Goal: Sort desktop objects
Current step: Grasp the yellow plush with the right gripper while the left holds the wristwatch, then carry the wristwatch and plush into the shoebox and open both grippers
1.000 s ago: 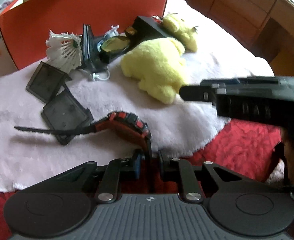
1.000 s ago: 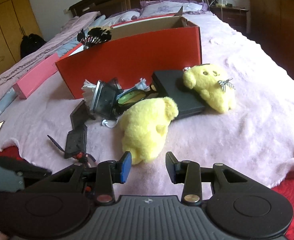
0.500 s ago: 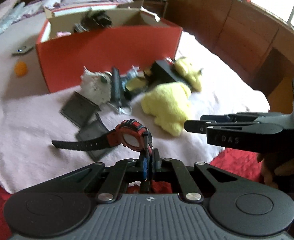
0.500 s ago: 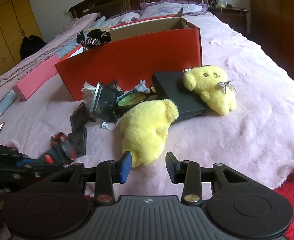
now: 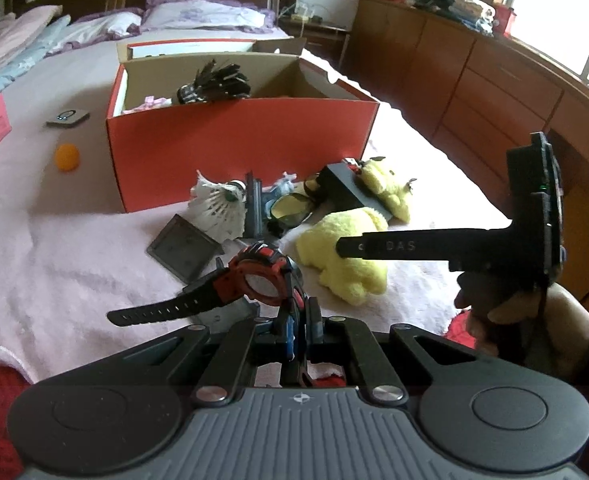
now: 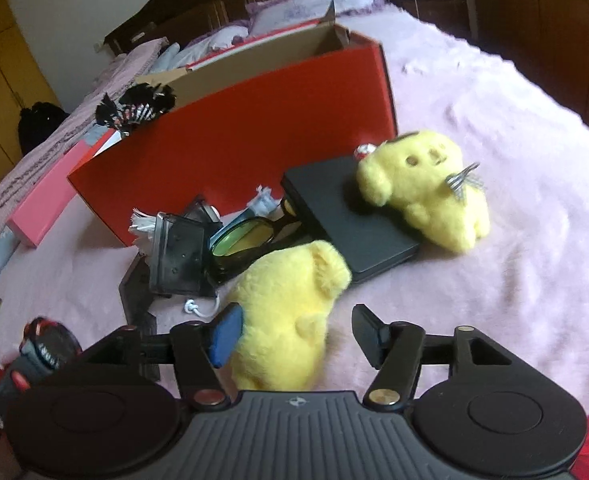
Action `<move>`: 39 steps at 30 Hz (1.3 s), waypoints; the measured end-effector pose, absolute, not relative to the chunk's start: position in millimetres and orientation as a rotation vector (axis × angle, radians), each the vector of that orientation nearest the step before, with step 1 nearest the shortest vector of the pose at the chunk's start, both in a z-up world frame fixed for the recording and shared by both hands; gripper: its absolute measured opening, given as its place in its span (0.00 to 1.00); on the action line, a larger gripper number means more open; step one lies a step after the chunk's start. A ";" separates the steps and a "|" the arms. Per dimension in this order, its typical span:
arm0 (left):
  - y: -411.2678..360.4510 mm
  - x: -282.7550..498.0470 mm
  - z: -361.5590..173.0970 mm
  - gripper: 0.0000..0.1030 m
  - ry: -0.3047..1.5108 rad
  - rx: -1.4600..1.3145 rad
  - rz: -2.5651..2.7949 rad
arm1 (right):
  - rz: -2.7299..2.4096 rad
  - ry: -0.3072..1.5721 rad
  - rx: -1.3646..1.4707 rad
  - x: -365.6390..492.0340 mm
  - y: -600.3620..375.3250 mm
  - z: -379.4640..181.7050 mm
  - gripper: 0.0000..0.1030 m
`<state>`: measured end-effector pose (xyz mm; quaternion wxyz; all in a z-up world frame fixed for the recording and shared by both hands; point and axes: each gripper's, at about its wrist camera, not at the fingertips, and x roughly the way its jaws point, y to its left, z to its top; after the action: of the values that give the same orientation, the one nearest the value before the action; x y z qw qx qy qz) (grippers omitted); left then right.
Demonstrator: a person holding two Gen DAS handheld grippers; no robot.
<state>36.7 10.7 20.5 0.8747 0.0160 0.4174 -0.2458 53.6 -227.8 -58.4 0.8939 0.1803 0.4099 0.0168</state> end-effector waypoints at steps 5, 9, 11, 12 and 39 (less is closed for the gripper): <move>17.4 39.8 17.7 0.07 0.869 0.019 -0.496 | 0.049 0.888 0.347 50.7 -212.1 -66.8 0.49; 21.7 42.2 15.1 0.07 0.871 0.009 -0.487 | 0.053 0.861 0.301 37.5 -204.2 -61.4 0.45; 22.9 43.2 14.4 0.07 0.871 0.004 -0.485 | 0.058 0.845 0.298 30.6 -203.7 -54.8 0.45; 23.3 43.9 14.2 0.07 0.871 0.002 -0.484 | 0.066 0.838 0.299 27.1 -203.7 -50.5 0.45; 24.2 62.6 26.6 0.10 0.863 0.002 -0.403 | 0.170 0.717 0.277 1.3 -198.4 20.8 0.45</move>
<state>62.6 24.2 26.6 0.8888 0.0008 0.4154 -0.1938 1.3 -198.4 20.8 0.9235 0.1349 0.3495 0.0828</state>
